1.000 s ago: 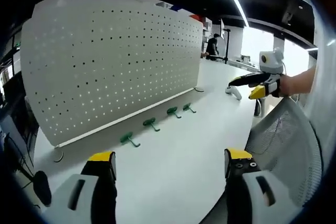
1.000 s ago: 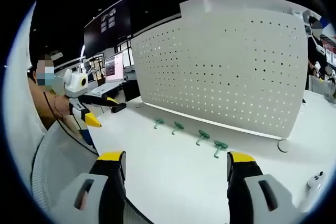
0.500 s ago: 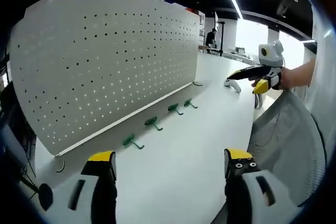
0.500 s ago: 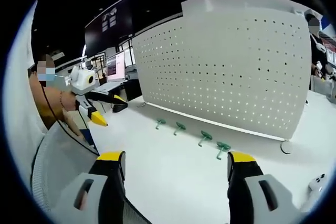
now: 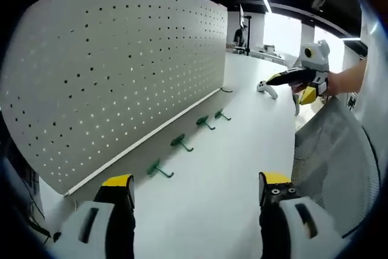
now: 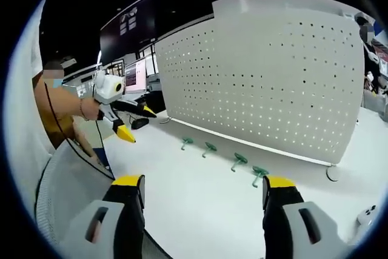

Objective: Insert the hook assembly into the mounting plate slot until the hook locks in place.

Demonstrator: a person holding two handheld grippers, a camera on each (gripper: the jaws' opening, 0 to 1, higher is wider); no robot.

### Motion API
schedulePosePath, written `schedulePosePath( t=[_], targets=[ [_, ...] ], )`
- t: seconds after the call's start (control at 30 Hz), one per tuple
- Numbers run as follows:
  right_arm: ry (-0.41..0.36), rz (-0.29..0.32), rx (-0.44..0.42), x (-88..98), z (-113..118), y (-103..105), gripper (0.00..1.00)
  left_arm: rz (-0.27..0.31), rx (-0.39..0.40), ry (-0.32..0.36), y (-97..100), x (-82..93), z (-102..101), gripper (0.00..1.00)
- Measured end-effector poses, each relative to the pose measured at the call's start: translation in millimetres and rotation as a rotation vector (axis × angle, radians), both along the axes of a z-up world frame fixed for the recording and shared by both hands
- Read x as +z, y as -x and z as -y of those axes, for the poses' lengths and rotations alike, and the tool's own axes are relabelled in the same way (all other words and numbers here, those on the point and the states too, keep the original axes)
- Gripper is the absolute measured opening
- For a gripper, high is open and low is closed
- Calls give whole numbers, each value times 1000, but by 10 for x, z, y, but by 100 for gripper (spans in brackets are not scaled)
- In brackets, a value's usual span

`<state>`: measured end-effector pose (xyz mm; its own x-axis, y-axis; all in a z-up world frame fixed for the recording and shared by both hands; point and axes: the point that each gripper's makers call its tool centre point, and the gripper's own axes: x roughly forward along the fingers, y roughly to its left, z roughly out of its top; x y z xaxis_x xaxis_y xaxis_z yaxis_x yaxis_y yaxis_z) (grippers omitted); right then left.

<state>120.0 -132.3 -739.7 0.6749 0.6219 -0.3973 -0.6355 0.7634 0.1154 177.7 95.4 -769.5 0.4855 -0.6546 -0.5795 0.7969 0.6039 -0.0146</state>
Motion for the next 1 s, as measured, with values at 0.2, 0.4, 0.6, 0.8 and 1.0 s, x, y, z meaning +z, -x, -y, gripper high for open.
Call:
schedulePosePath(
  t=[0.2, 0.4, 0.6, 0.8, 1.0],
  targets=[
    [-3, -11, 1, -25, -4, 14, 77, -8, -36, -44, -98, -38, -29, 87],
    [-3, -17, 2, -41, -3, 19, 76, -10, -88, -109, -183, -134, -65, 85],
    [-9, -25, 5, -59, -8, 31, 76, -12, -133, -155, -226, -215, -73, 85],
    [-8, -28, 8, -68, -8, 37, 76, -23, -181, -197, -270, -293, -71, 85],
    [-10, -37, 7, -91, -4, 47, 76, -26, -242, -238, -290, -355, -19, 84]
  ],
)
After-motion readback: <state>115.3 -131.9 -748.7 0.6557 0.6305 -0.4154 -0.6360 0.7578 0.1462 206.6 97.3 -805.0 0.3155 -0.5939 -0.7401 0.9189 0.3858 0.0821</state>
